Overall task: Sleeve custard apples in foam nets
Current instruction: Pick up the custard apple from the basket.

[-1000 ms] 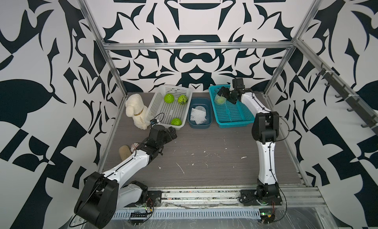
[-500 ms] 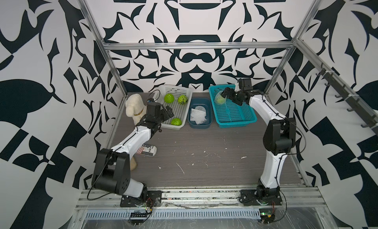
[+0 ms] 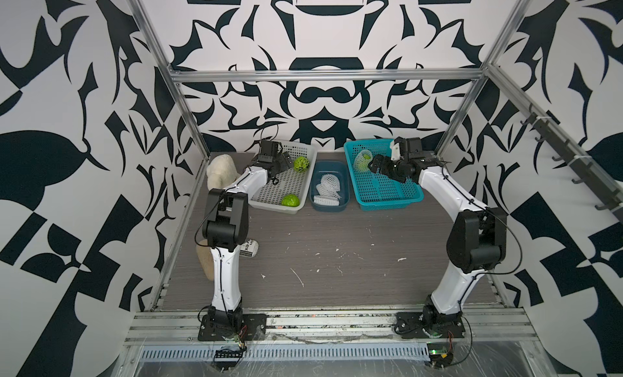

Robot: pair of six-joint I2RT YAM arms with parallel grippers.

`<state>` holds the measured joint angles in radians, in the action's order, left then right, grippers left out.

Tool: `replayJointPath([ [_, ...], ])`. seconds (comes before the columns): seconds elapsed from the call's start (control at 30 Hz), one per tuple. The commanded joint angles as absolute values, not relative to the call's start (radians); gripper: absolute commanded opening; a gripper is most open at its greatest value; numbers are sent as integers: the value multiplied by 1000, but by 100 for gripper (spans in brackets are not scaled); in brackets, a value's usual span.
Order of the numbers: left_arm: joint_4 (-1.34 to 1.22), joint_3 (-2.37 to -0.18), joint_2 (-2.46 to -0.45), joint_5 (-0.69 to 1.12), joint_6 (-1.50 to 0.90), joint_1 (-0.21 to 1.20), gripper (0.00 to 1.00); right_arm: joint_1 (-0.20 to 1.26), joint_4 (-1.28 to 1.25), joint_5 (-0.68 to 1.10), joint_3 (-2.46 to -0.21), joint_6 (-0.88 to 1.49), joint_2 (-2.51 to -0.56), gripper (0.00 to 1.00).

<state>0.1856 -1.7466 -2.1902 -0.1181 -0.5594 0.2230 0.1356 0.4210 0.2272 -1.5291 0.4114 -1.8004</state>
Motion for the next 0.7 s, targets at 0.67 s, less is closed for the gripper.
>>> replayJointPath([
  [0.67, 223, -2154, -2551, -10, -605, 160, 88, 139, 387, 194, -1474, 354, -1705, 99],
])
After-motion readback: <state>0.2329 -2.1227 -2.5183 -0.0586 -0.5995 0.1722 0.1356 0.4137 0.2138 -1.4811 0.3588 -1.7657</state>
